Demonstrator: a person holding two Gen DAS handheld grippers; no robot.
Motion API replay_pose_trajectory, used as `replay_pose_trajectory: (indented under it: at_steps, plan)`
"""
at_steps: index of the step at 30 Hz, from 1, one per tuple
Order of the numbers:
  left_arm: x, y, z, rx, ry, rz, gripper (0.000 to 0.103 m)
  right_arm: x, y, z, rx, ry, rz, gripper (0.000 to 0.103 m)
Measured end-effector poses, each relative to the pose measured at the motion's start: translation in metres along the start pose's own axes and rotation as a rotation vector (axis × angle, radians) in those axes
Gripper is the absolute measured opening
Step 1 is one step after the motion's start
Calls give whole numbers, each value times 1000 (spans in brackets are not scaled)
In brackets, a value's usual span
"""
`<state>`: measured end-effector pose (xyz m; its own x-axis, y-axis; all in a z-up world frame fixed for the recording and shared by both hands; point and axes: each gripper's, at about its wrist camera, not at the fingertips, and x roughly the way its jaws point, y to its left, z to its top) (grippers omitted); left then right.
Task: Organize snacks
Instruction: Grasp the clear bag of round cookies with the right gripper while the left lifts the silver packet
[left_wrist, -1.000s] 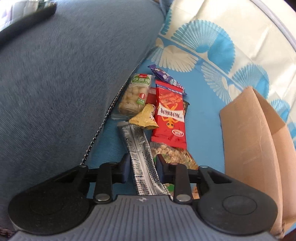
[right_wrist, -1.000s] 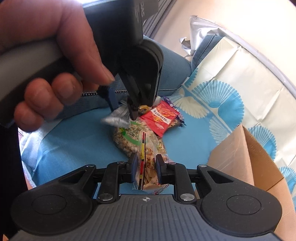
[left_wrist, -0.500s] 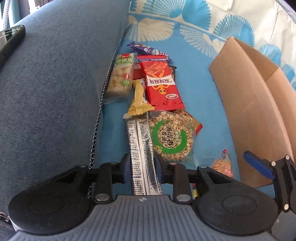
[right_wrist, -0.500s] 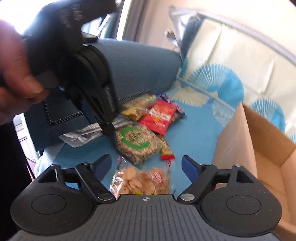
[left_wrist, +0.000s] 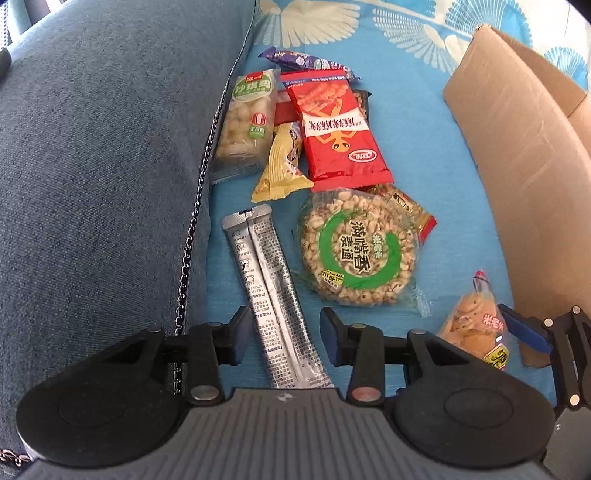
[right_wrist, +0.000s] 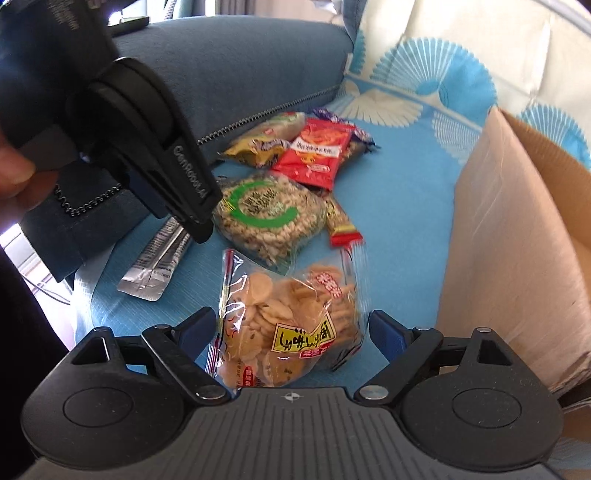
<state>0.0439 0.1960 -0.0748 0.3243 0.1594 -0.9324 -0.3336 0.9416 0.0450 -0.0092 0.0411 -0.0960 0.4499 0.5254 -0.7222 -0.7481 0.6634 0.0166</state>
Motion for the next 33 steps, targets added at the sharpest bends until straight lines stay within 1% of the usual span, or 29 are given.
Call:
replay_pose_trajectory:
  at_steps: [4,5,6,8,10,12,15,19,22,23,24,27,29,31,33]
  plan:
    - [3,-2,0,6,14,12,44,2,-1,0,4,7,0,88]
    - [4,-2,0,6,16,15,39,2,-1,0,3,7,-2,85]
    - [5,-2,0,6,18,22,38,2,-1,0,1,5,-7,82]
    - [5,-2,0,7,13,35,31,1,-3,1,3,-1,-12,78]
    - [3,-2,0,6,-6,40,28,-2,-5,1,5,-12,-23,76]
    - [-3,0,0,-2,-38,36,26,-7,-5,3,7,-34,-32,74]
    - [-15,3,-4,-15,-102,27,26,-21,-2,4,-19,-85,-50,74]
    - [-35,10,-11,-40,-208,-4,25,-41,3,4,-62,-160,-84,73]
    - [-49,13,-18,-44,-267,-24,25,-58,5,3,-89,-226,-102,73]
    - [-54,13,-20,-45,-291,-37,5,-64,6,4,-98,-249,-111,73]
    - [-57,14,-22,-47,-305,-48,0,-70,5,4,-99,-271,-117,73]
    - [-63,13,-23,-51,-351,-62,0,-90,-2,6,-66,-331,-128,73]
    - [-61,14,-22,-59,-342,-72,0,-104,-11,8,-36,-370,-138,73]
    - [-53,17,-17,-72,-278,-95,2,-116,-23,9,-2,-402,-138,73]
    - [-43,20,-11,-82,-199,-124,18,-125,-35,8,42,-419,-136,74]
